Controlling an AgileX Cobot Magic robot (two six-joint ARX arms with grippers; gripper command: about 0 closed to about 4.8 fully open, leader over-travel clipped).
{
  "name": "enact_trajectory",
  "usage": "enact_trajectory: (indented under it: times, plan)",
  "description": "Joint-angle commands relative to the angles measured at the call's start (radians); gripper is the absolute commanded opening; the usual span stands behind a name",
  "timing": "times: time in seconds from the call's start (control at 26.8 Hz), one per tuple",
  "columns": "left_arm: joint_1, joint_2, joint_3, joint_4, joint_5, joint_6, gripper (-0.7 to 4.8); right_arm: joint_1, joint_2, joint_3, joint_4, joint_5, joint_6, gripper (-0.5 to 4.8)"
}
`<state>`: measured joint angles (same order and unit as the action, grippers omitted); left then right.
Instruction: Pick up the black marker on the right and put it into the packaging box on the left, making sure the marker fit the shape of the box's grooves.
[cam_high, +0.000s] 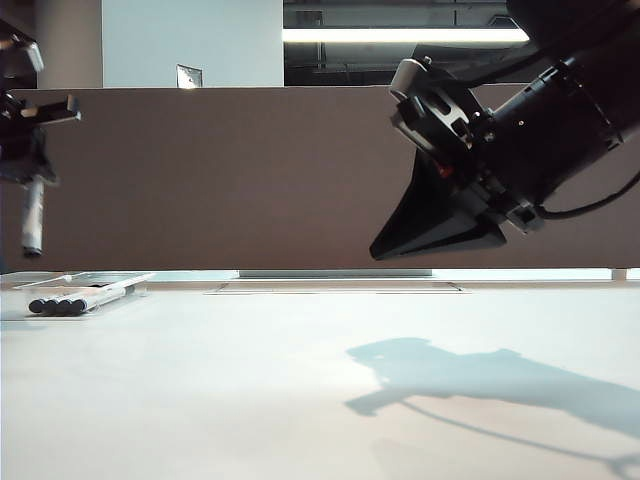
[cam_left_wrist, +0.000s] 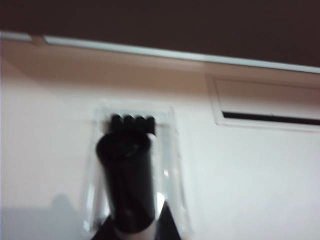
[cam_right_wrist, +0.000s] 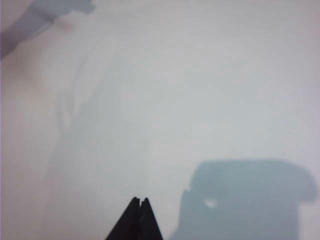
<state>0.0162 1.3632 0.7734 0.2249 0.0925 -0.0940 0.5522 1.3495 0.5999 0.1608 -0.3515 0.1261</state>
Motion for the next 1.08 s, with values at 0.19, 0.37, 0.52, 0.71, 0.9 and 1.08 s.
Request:
enact_trajectory:
  times: [0.19,0.37,0.52,0.71,0.9,1.08]
  plan:
    - [0.013,0.111,0.140,0.013,0.002,0.046,-0.06,0.006,-0.008,0.003,-0.006,0.039,-0.093,-0.05]
    - [0.012,0.211,0.253,-0.044,0.002,0.065,-0.06,0.006,-0.008,0.003,-0.006,0.064,-0.113,-0.06]
    - [0.012,0.289,0.332,-0.087,0.002,0.082,-0.06,0.006,-0.008,0.003,-0.006,0.061,-0.112,-0.05]
    - [0.006,0.351,0.373,-0.090,0.002,0.087,-0.06,0.006,-0.008,0.003,0.002,0.061,-0.113,-0.06]
    - [-0.007,0.399,0.396,-0.089,0.002,0.088,-0.06,0.006,-0.008,0.002,0.023,0.061,-0.113,-0.06]
    - [-0.034,0.446,0.427,-0.081,0.002,0.097,-0.06,0.006,-0.008,0.002,0.031,0.061,-0.113,-0.06]
